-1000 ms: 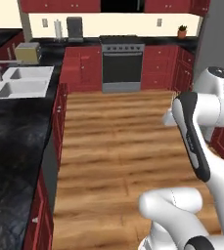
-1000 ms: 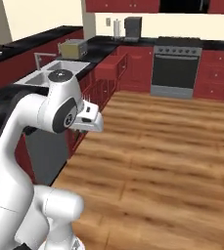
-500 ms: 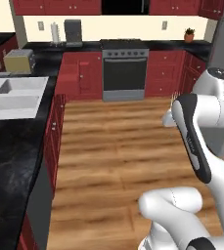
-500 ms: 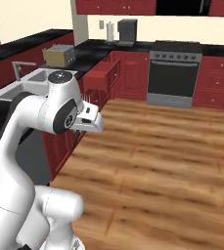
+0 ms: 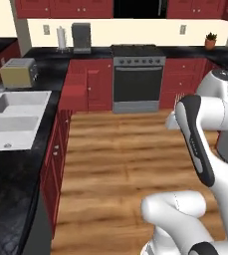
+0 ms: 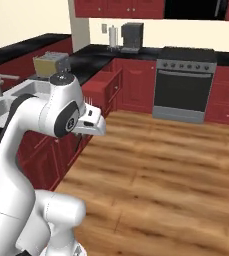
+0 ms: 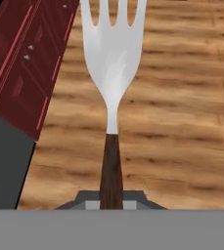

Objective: Pick up the metallic utensils from the counter and place them in the open drawer. Make sure not to pick up any wooden utensils.

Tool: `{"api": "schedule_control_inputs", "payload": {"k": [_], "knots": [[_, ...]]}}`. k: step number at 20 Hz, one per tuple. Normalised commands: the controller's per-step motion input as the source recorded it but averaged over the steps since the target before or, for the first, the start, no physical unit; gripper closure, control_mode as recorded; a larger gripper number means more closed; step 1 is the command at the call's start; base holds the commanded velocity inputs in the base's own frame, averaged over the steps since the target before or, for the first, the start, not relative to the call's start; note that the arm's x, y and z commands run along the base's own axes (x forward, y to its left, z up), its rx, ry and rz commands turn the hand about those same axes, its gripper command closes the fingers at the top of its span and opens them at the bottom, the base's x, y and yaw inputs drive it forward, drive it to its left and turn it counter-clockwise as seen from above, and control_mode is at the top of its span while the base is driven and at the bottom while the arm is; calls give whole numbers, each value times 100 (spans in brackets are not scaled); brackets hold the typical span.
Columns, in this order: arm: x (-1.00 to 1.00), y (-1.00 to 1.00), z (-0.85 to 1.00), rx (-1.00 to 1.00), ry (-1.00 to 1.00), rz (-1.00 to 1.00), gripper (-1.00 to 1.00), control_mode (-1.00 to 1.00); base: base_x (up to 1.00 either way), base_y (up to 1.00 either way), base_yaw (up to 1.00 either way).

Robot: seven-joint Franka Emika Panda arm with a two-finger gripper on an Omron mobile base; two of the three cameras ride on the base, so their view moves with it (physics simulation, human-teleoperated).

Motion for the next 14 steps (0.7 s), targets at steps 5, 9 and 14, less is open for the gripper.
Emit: {"api": "schedule_control_inputs", "payload": {"k": [5, 9, 14], "knots": [[0, 0, 0, 0, 0, 0, 100, 100, 100, 17, 20], [0, 0, 0, 0, 0, 0, 100, 100, 100, 8, 15], [0, 0, 0, 0, 0, 0, 100, 100, 100, 0, 0]]}}
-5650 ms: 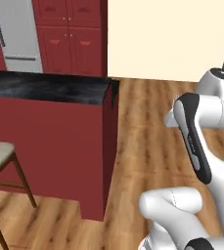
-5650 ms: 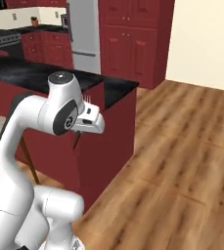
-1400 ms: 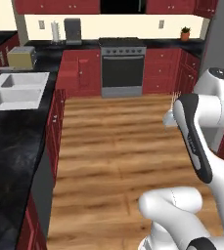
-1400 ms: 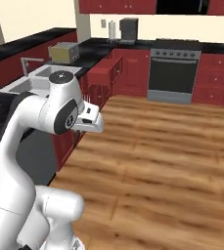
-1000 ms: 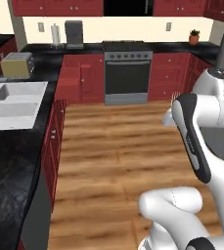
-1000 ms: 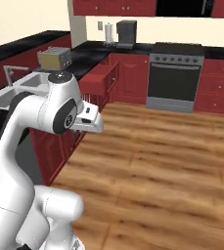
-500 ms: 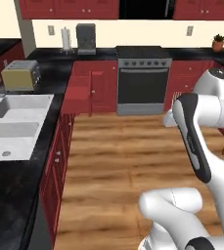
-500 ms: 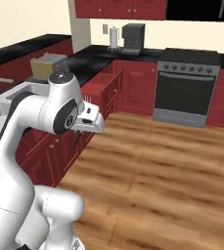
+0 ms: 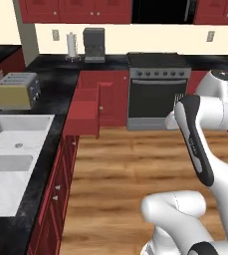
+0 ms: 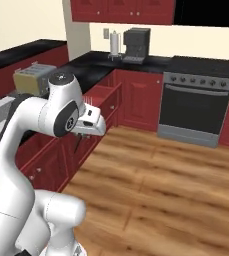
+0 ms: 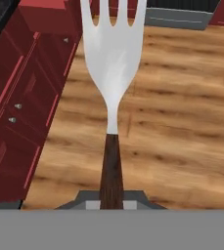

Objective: Pick up the metallic utensils from the counter and place them in the open drawer. Make sure not to pick up any wooden utensils.

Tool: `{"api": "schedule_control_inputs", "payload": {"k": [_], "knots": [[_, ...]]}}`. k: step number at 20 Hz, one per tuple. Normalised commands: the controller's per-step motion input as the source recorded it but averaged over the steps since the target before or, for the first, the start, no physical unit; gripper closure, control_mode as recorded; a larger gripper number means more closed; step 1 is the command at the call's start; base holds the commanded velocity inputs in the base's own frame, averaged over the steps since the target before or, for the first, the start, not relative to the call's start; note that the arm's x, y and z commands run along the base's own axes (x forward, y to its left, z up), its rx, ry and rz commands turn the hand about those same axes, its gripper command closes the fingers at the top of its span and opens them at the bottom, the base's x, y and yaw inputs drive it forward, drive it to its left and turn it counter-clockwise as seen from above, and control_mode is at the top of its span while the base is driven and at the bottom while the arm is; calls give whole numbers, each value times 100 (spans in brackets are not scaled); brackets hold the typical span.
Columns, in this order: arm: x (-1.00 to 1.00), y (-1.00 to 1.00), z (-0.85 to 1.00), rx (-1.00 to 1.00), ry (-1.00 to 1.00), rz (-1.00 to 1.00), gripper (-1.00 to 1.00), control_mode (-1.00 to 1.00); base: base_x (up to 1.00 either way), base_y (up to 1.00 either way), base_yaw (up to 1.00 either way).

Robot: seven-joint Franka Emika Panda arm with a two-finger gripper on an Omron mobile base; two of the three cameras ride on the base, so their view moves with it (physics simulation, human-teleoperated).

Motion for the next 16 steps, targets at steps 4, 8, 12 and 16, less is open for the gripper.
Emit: {"api": "schedule_control_inputs", "payload": {"k": [4, 8, 12, 16], "knots": [[0, 0, 0, 0, 0, 0, 100, 100, 92, 17, -3], [0, 0, 0, 0, 0, 0, 100, 100, 86, 50, -13], [0, 0, 0, 0, 0, 0, 100, 100, 100, 43, -5], [0, 0, 0, 0, 0, 0, 100, 100, 97, 30, -1]]}}
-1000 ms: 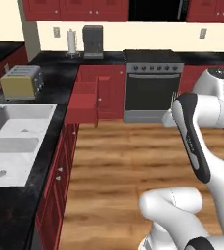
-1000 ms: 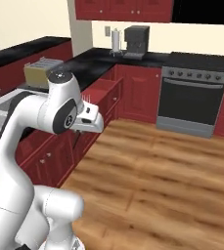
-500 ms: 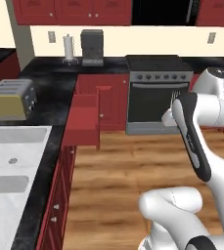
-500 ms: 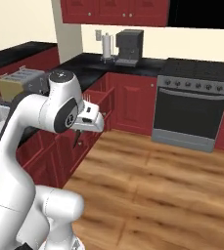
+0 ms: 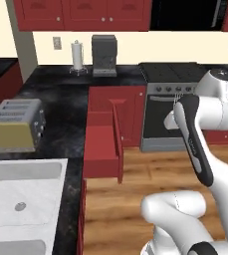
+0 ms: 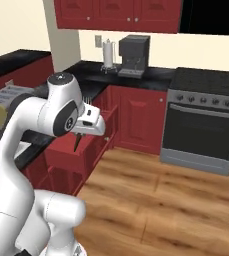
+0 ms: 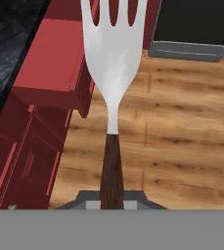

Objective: Pick up the metallic utensils from the counter and place them in the open drawer. Make sure not to pick up any wooden utensils.

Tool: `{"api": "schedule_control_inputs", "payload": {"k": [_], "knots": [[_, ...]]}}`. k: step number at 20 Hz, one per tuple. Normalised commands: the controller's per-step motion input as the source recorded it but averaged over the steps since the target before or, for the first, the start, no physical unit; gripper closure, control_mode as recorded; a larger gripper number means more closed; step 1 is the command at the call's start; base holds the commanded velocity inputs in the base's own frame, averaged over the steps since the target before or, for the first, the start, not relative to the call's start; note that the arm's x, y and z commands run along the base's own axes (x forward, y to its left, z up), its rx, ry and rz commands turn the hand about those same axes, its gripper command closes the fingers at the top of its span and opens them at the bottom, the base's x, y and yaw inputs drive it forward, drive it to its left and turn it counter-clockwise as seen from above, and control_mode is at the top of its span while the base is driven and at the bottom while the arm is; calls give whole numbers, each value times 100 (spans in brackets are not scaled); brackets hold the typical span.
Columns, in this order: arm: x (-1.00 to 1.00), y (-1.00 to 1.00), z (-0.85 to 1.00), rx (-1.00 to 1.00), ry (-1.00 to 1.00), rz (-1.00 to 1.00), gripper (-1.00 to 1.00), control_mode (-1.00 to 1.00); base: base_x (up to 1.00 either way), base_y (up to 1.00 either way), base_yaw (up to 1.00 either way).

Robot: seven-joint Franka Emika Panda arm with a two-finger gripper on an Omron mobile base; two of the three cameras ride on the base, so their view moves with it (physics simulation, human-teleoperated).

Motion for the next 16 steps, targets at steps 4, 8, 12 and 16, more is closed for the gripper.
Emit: {"api": "schedule_control_inputs", "payload": {"k": [4, 8, 12, 16], "knots": [[0, 0, 0, 0, 0, 0, 100, 100, 57, 6, 0], [0, 0, 0, 0, 0, 0, 100, 100, 23, 22, -4], [0, 0, 0, 0, 0, 0, 100, 100, 14, 35, -15], [0, 0, 0, 0, 0, 0, 100, 100, 53, 39, -20]]}}
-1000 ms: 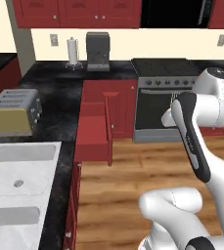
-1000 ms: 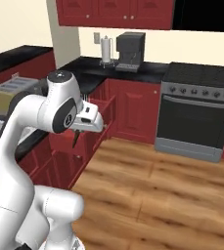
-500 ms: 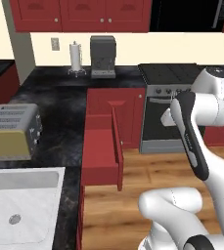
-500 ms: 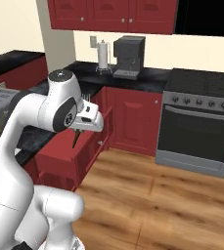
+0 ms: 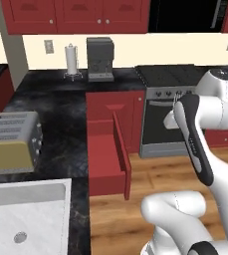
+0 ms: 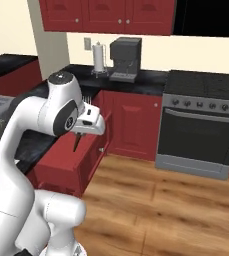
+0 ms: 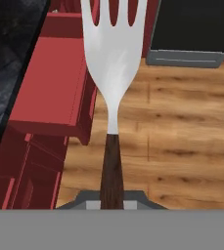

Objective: Pick up the metallic utensils from the counter and place them in the open drawer. Make sure not to pick up any wooden utensils.

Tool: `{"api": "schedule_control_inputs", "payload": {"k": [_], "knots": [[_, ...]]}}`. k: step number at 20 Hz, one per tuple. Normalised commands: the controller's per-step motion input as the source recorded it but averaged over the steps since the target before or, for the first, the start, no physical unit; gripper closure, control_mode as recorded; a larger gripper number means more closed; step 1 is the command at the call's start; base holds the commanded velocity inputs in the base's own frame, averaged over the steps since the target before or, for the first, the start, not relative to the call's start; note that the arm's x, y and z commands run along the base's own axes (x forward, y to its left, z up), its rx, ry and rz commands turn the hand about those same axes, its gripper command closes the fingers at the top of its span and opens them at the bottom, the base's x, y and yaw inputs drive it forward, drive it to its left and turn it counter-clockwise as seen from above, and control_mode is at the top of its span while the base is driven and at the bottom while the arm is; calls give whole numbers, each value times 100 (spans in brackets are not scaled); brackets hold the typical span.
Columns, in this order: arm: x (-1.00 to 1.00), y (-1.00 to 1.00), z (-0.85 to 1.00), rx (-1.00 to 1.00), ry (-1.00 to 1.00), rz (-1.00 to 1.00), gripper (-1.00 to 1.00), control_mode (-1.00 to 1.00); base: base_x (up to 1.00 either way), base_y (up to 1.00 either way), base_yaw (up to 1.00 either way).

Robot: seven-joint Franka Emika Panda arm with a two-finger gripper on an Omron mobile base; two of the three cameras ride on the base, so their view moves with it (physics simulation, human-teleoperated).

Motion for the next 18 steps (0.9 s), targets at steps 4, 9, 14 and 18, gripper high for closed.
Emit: {"api": "schedule_control_inputs", "payload": {"k": [4, 9, 14, 18], "knots": [[0, 0, 0, 0, 0, 0, 100, 100, 51, 18, -15], [0, 0, 0, 0, 0, 0, 100, 100, 17, 6, -3], [0, 0, 0, 0, 0, 0, 100, 100, 0, 0, 0], [0, 0, 0, 0, 0, 0, 100, -100, 0, 0, 0]]}}
